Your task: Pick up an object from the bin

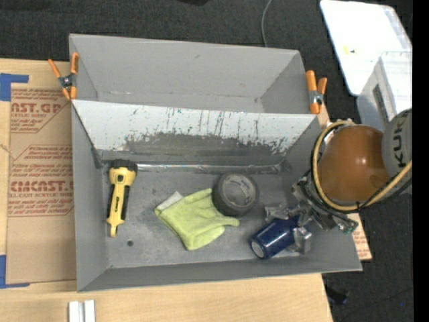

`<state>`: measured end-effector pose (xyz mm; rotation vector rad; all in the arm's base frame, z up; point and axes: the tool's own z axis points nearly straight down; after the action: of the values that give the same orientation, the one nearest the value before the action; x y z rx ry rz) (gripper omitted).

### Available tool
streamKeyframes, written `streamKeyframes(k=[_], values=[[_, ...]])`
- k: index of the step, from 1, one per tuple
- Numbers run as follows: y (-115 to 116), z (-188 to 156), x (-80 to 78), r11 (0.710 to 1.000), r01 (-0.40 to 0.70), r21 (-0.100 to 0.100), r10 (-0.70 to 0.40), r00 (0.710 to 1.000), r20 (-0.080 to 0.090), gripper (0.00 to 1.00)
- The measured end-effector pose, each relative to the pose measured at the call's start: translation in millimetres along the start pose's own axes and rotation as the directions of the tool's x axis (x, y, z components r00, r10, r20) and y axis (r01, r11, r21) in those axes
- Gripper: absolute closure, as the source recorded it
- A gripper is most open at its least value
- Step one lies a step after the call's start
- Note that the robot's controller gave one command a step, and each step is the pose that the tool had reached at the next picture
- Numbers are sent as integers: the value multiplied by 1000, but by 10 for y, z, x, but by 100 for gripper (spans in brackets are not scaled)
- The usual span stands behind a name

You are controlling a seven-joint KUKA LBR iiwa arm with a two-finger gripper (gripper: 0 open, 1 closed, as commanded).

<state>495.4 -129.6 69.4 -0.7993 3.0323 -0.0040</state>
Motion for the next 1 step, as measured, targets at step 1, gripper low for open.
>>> streamKeyframes(k=[1], values=[[0, 0, 0, 1000, 0, 0, 0, 1000, 0, 100]])
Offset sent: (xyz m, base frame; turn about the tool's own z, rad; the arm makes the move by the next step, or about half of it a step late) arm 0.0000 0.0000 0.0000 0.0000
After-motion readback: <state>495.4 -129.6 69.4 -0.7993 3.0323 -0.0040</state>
